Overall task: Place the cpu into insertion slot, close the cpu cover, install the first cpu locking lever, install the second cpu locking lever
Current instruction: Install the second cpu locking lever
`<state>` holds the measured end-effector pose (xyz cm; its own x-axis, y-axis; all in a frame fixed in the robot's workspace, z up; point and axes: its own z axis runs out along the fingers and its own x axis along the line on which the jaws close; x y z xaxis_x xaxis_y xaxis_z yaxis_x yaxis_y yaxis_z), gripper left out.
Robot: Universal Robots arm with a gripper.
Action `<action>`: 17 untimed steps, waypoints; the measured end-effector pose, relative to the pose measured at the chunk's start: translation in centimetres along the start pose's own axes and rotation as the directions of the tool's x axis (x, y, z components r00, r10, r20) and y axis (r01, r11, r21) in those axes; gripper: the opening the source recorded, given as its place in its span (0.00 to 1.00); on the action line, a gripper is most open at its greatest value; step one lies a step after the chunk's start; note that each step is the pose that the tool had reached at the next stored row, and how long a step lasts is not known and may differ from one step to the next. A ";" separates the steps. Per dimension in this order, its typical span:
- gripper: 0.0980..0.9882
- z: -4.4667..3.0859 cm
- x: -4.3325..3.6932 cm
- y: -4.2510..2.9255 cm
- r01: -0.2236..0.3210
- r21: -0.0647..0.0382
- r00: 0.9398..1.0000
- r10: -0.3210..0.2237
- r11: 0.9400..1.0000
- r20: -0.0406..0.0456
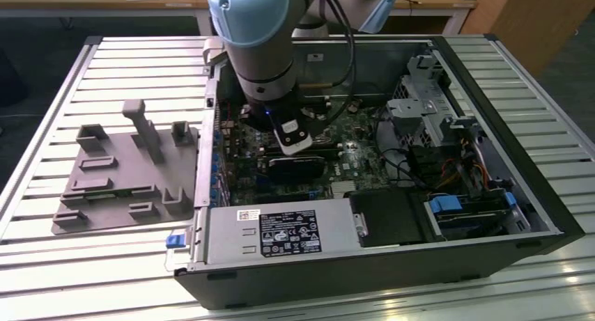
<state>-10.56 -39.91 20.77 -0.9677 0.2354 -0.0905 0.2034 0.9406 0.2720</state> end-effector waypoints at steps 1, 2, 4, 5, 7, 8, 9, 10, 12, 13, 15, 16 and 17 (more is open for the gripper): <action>0.00 0.02 -0.15 0.03 0.000 0.000 1.000 0.000 1.000 0.000; 0.00 0.05 -0.36 0.08 0.000 0.000 1.000 0.000 1.000 0.000; 0.00 0.13 -0.83 0.17 0.000 0.000 1.000 0.000 1.000 0.000; 0.00 0.16 -1.10 0.23 0.000 0.000 1.000 0.000 1.000 0.000; 0.00 0.24 -1.60 0.34 0.000 0.000 1.000 0.000 1.000 0.000; 0.00 0.28 -1.84 0.39 0.000 0.000 1.000 0.000 1.000 0.000; 0.00 0.32 -2.10 0.44 0.000 0.000 1.000 0.000 1.000 0.000; 0.00 0.36 -2.36 0.50 0.000 0.000 1.000 0.000 1.000 0.000; 0.00 0.44 -2.84 0.61 0.000 0.000 1.000 0.000 1.000 0.000; 0.00 0.47 -3.05 0.66 0.000 0.000 1.000 0.000 1.000 0.000; 0.00 0.53 -3.20 0.84 0.000 0.000 1.000 0.000 1.000 0.000; 0.00 0.57 -3.19 0.97 0.000 0.000 1.000 0.000 1.000 0.000; 0.00 0.62 -3.19 1.13 0.000 0.000 1.000 0.000 1.000 0.000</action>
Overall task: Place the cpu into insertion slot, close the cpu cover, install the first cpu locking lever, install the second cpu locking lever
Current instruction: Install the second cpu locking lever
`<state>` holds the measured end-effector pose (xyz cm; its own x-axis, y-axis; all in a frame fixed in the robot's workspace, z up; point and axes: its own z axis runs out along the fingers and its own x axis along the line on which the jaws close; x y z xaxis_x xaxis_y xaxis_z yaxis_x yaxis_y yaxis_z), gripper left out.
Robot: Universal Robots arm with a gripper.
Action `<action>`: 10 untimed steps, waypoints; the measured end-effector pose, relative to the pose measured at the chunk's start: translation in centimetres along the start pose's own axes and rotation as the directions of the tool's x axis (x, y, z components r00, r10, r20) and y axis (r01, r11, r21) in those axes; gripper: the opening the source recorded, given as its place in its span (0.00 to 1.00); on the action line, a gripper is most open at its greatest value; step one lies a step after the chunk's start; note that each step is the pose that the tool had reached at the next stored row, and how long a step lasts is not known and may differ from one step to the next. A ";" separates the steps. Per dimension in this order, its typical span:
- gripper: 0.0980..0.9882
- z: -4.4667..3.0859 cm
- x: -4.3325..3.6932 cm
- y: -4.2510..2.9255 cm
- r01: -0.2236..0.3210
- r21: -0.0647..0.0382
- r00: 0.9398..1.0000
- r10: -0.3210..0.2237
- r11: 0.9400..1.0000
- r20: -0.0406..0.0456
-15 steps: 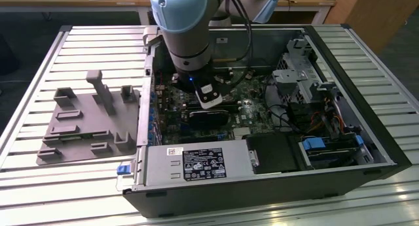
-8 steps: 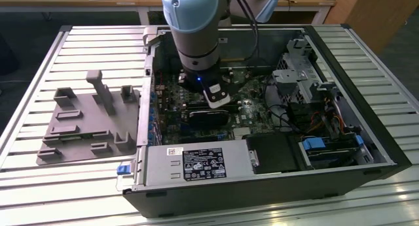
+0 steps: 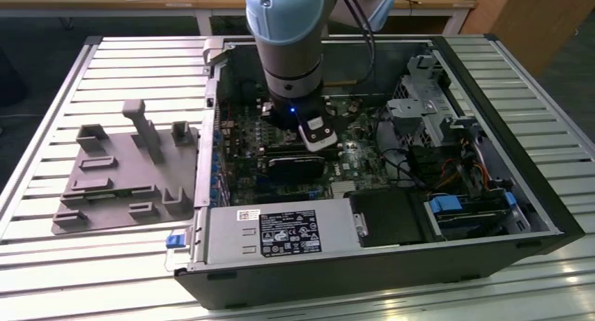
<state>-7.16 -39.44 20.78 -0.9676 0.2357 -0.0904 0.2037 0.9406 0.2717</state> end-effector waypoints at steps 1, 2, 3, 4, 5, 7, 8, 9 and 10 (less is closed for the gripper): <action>0.00 0.05 0.03 0.20 0.000 0.001 1.000 0.000 1.000 0.000; 0.00 0.12 0.07 0.42 0.000 0.002 1.000 0.000 1.000 0.000; 0.00 0.18 0.10 0.66 0.001 0.005 1.000 -0.001 1.000 0.001; 0.00 0.23 0.13 0.90 0.001 0.009 1.000 -0.001 1.000 0.002; 0.00 0.30 0.16 1.12 0.002 0.014 1.000 -0.002 1.000 0.003; 0.00 0.41 0.16 1.48 0.005 0.031 1.000 -0.005 1.000 0.006; 0.00 0.44 0.15 1.63 0.006 0.041 1.000 -0.007 0.999 0.008; 0.00 0.49 0.13 1.78 0.008 0.051 1.000 -0.008 0.999 0.010; 0.00 0.53 0.10 1.91 0.009 0.058 1.000 -0.009 0.998 0.012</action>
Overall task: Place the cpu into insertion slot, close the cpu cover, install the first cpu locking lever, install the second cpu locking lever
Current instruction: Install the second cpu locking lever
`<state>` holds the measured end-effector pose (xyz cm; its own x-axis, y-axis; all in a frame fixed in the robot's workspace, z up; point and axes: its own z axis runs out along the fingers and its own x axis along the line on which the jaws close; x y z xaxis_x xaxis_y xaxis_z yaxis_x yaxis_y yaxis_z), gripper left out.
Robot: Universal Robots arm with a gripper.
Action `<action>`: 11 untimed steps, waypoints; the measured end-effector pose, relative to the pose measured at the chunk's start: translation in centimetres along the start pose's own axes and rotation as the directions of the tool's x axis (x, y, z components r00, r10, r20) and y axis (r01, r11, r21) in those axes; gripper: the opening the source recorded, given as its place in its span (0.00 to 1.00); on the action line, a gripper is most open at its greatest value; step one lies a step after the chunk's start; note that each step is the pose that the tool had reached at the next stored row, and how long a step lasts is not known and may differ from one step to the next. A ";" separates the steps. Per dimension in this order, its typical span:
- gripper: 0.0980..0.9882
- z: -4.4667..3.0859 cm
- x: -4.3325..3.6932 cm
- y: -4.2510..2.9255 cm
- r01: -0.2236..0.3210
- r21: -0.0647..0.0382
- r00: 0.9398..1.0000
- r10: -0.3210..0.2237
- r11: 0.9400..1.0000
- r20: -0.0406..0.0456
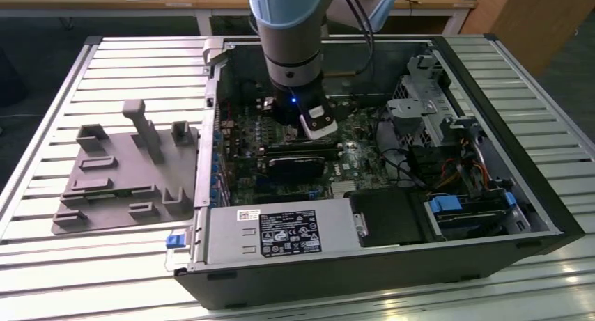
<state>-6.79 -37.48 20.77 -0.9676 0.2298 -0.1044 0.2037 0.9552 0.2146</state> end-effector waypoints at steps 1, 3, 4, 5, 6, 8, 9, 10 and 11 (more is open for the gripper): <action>0.00 0.03 -0.02 0.14 0.001 0.005 1.000 -0.001 1.000 0.001; 0.00 0.10 -0.10 0.44 0.001 0.009 1.000 -0.001 1.000 0.002; 0.00 0.15 -0.14 0.61 0.002 0.010 1.000 -0.002 1.000 0.002; 0.00 0.20 -0.19 0.81 0.002 0.012 1.000 -0.002 1.000 0.002; 0.00 0.24 -0.24 0.99 0.002 0.014 1.000 -0.002 1.000 0.003; 0.00 0.32 -0.37 1.25 0.003 0.016 1.000 -0.003 1.000 0.003; 0.00 0.34 -0.38 1.35 0.002 0.016 1.000 -0.002 1.000 0.003; 0.00 0.36 -0.37 1.45 0.002 0.016 1.000 -0.002 1.000 0.003; 0.00 0.37 -0.35 1.54 0.002 0.016 1.000 -0.003 1.000 0.003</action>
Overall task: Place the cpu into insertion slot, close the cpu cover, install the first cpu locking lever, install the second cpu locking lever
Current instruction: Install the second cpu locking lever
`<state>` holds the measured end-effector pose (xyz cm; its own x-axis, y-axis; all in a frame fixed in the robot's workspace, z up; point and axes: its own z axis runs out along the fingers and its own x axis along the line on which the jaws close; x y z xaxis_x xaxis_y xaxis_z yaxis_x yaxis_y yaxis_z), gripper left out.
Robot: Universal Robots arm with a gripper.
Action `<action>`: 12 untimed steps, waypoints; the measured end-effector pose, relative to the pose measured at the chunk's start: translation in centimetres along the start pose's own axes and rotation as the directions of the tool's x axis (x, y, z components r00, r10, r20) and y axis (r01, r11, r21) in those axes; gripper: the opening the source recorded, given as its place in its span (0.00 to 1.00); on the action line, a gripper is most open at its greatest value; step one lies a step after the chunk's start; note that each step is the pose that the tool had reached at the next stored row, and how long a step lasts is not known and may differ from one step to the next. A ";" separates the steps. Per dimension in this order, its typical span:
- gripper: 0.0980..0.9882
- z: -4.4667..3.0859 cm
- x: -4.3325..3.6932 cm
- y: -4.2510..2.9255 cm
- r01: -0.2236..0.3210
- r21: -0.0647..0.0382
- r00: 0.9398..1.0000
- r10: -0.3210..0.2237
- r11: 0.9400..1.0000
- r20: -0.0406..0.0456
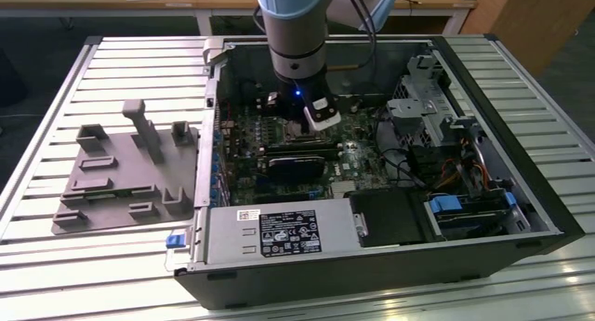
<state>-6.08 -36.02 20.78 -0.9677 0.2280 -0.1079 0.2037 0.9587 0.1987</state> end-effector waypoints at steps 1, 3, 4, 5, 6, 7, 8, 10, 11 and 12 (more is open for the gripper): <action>0.00 -0.01 0.02 0.10 0.000 0.000 1.000 0.000 1.000 0.000; 0.00 -0.01 0.07 0.33 0.000 0.000 1.000 0.000 1.000 0.000; 0.00 -0.03 0.09 0.47 0.000 0.000 1.000 0.000 1.000 0.000; 0.00 -0.09 0.11 0.59 0.000 0.000 1.000 0.000 1.000 0.000; 0.00 -0.22 0.12 0.70 0.000 0.000 1.000 0.000 1.000 0.000; 0.00 -0.42 0.11 0.80 0.000 0.000 1.000 0.000 1.000 0.000; 0.00 -0.64 0.09 0.90 0.000 0.000 1.000 0.000 1.000 0.000; 0.00 -1.03 0.06 1.07 0.000 0.000 1.000 0.000 1.000 0.000; 0.00 -1.13 0.05 1.10 0.000 0.000 1.000 0.000 1.000 0.000; 0.00 -1.17 0.04 1.11 0.000 0.000 1.000 0.000 1.000 0.000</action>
<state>-6.07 -35.14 22.13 -0.9677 0.2278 -0.1083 0.2035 0.9587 0.1987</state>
